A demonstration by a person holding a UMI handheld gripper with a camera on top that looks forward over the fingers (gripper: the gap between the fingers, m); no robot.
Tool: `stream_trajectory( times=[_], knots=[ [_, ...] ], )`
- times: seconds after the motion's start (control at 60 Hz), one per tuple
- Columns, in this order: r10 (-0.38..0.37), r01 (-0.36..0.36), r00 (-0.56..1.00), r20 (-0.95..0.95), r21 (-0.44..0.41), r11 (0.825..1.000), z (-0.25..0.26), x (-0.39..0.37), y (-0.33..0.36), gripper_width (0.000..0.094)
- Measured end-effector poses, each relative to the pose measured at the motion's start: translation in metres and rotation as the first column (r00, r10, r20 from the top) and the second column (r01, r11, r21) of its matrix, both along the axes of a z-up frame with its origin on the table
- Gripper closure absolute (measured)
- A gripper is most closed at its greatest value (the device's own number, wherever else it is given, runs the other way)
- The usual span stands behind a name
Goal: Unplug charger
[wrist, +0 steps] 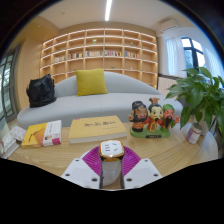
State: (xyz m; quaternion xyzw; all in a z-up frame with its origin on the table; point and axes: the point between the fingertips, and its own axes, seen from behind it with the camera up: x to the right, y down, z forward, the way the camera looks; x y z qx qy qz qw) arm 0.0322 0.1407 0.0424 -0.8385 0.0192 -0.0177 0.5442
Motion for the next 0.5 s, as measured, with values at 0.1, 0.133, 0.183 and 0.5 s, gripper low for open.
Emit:
stream_trajectory(
  times=[0.1, 0.133, 0.183, 0.5],
  knots=[
    [0.005, -0.005, 1.000, 0.000, 0.018, 1.000, 0.006, 0.000, -0.002, 0.0713],
    [-0.005, 0.003, 1.000, 0.018, 0.120, 0.993, 0.038, 0.005, -0.002, 0.0715],
    [-0.037, 0.011, 0.995, 0.093, 0.271, 0.962, 0.110, 0.017, -0.001, 0.0716],
    [-0.006, -0.008, 0.999, 0.043, 0.319, 0.948, 0.213, 0.055, -0.015, 0.0721]
  ],
)
